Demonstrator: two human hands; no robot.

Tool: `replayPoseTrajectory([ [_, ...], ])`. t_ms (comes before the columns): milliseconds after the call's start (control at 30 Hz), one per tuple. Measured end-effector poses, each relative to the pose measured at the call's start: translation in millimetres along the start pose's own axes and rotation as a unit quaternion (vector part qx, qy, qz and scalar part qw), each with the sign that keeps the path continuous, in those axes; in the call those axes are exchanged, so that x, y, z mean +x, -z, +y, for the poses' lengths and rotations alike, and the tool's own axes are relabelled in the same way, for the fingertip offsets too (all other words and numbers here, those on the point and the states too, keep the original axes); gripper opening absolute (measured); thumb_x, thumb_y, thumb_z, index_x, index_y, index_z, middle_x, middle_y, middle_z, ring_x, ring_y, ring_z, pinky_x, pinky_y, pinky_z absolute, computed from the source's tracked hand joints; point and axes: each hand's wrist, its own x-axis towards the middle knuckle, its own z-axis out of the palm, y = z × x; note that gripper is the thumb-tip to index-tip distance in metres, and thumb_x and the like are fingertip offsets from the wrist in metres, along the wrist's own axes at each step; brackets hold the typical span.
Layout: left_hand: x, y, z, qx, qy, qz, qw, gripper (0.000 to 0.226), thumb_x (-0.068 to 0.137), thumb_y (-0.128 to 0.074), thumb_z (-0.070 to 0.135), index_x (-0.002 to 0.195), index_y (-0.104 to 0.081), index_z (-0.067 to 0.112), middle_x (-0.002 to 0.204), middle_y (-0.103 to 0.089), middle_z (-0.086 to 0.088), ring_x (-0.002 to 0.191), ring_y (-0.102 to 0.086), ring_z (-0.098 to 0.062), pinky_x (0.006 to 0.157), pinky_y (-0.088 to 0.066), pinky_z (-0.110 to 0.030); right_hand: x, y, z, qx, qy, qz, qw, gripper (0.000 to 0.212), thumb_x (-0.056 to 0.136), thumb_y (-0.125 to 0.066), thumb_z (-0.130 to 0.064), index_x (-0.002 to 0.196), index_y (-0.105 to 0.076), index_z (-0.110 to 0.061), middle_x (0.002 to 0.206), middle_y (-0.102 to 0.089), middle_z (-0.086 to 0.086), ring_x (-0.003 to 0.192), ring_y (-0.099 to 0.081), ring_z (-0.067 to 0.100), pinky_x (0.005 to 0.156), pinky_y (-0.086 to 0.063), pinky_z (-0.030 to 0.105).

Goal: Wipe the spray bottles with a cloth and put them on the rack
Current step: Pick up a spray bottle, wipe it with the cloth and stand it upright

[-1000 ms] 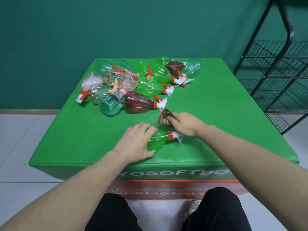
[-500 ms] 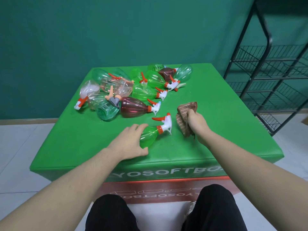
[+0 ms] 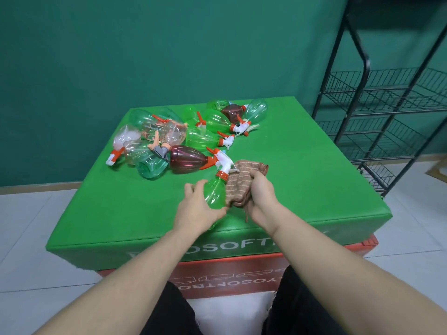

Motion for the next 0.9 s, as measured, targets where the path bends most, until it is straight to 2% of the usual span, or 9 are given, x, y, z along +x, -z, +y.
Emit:
replayPoseTrajectory([
  [100,-8.1,-3.6,4.3,0.031,-0.011,0.020,0.999,0.101,0.079,-0.084,0.045,0.157,-0.024,0.020,0.143,-0.032,-0.008,0.112,-0.059,-0.027,0.095,-0.051,-0.036,-7.4,-11.4,-3.8,0.108,-0.012,-0.017,0.994,0.036,0.104,-0.039,-0.019,0.124,-0.064,-0.003,0.125,-0.068,0.021,0.101,-0.065,0.031,0.108,-0.047,0.052],
  [167,-12.6,-6.9,6.8,0.050,-0.031,0.030,0.998,0.104,0.080,-0.084,0.042,0.158,-0.021,0.017,0.141,-0.031,-0.011,0.118,-0.056,-0.029,0.102,-0.048,-0.037,-10.3,-16.3,-2.9,0.129,-0.013,-0.014,0.992,0.040,0.104,-0.037,-0.019,0.128,-0.062,-0.001,0.121,-0.070,0.021,0.096,-0.065,0.029,0.102,-0.052,0.049],
  [267,-18.4,-13.1,13.7,0.071,-0.044,0.034,0.996,0.108,0.082,-0.084,0.041,0.160,-0.015,0.014,0.145,-0.029,-0.014,0.127,-0.048,-0.029,0.108,-0.042,-0.037,-15.8,-19.8,3.4,0.082,-0.003,-0.003,0.997,0.033,0.105,-0.037,-0.022,0.094,-0.066,-0.012,0.080,-0.071,0.009,0.063,-0.066,0.020,0.064,-0.057,0.030],
  [433,-21.8,-13.3,21.3,0.090,-0.057,0.037,0.994,0.103,0.085,-0.082,0.035,0.160,-0.013,0.014,0.153,-0.026,-0.017,0.134,-0.042,-0.033,0.111,-0.042,-0.041,-30.9,-19.9,5.2,-0.097,0.050,-0.024,0.994,0.040,0.107,-0.034,-0.037,0.076,-0.054,-0.021,0.072,-0.054,0.001,0.066,-0.050,0.017,0.065,-0.040,0.033],
  [500,-21.2,-10.8,23.8,0.099,-0.065,0.041,0.992,0.101,0.086,-0.081,0.029,0.159,-0.013,0.015,0.154,-0.027,-0.017,0.134,-0.042,-0.033,0.108,-0.045,-0.043,-30.8,-17.6,4.5,-0.247,0.126,-0.003,0.961,0.045,0.109,-0.028,-0.039,0.083,-0.056,-0.016,0.078,-0.053,0.002,0.075,-0.050,0.021,0.069,-0.036,0.034],
  [567,-20.6,-7.6,25.9,0.101,-0.073,0.042,0.991,0.103,0.084,-0.084,0.028,0.159,-0.015,0.016,0.153,-0.029,-0.016,0.131,-0.044,-0.033,0.105,-0.047,-0.044,-30.1,-11.8,5.1,-0.401,0.211,-0.001,0.891,0.049,0.110,-0.022,-0.039,0.091,-0.057,-0.010,0.090,-0.057,0.008,0.088,-0.058,0.028,0.075,-0.037,0.033],
  [733,-19.2,0.1,23.8,0.112,-0.073,0.017,0.991,0.106,0.080,-0.086,0.036,0.159,-0.017,0.021,0.154,-0.031,-0.013,0.132,-0.044,-0.032,0.107,-0.047,-0.045,-29.2,15.9,8.2,-0.586,0.295,-0.009,0.755,0.058,0.110,-0.023,-0.041,0.079,-0.061,-0.010,0.082,-0.067,0.014,0.079,-0.065,0.034,0.074,-0.051,0.038],
  [833,-18.1,4.0,24.7,0.083,-0.050,0.001,0.995,0.106,0.080,-0.086,0.038,0.160,-0.018,0.027,0.154,-0.031,-0.011,0.135,-0.044,-0.032,0.108,-0.046,-0.045,-30.3,28.9,9.7,-0.621,0.303,-0.042,0.721,0.050,0.110,-0.025,-0.039,0.083,-0.057,-0.010,0.074,-0.061,0.008,0.068,-0.060,0.027,0.067,-0.047,0.036],
  [900,-18.0,5.2,27.1,0.046,-0.036,-0.012,0.998,0.107,0.080,-0.086,0.037,0.161,-0.018,0.031,0.154,-0.032,-0.011,0.134,-0.046,-0.030,0.109,-0.046,-0.044,-29.7,35.4,10.8,-0.597,0.299,-0.052,0.743,0.048,0.110,-0.027,-0.039,0.089,-0.057,-0.009,0.078,-0.063,0.008,0.072,-0.061,0.029,0.070,-0.050,0.038],
])
